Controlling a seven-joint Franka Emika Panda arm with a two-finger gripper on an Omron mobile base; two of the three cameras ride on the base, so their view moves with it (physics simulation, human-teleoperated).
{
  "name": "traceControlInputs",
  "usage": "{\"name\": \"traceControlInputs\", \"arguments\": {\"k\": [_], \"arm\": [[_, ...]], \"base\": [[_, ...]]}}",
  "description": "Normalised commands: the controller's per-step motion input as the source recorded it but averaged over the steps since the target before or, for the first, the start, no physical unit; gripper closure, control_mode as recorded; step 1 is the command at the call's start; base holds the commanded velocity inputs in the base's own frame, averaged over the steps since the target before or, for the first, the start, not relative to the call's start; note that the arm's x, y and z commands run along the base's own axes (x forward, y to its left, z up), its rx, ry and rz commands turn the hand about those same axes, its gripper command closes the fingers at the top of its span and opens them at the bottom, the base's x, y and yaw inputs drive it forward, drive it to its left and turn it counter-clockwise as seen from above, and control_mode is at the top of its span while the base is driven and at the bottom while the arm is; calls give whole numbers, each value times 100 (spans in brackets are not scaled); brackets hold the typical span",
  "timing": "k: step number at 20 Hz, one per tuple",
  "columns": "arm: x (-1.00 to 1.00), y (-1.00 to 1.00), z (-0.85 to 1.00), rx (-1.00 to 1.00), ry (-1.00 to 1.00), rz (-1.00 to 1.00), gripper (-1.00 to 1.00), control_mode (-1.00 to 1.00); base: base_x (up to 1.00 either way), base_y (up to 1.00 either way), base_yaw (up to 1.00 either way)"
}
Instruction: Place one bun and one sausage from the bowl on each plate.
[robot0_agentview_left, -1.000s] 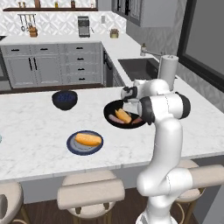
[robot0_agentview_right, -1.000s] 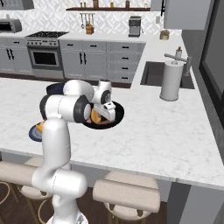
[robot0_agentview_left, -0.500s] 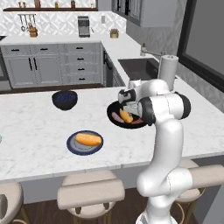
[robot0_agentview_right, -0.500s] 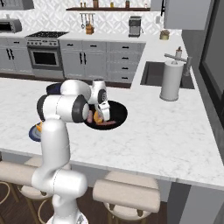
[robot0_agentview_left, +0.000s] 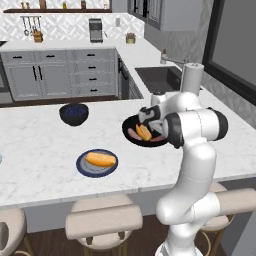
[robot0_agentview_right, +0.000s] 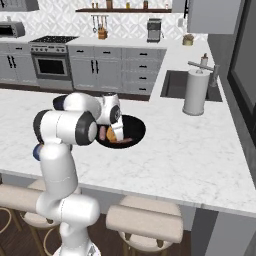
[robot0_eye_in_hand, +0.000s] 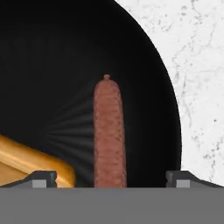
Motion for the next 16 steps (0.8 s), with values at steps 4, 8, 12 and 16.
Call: {"name": "traceControlInputs", "arguments": {"k": [4,8,12,16], "arm": [[0,-10,-16,-3,0,-13,-100,-100],[5,-3,-22,-2,0,-12,-100,-100],[13,0,-31,-1,1,-11,-100,-100],[53,-9,-5,0,14,-9,-100,-100]], "base": [[0,0,0],[0,0,0],[0,0,0],[0,0,0]]}}
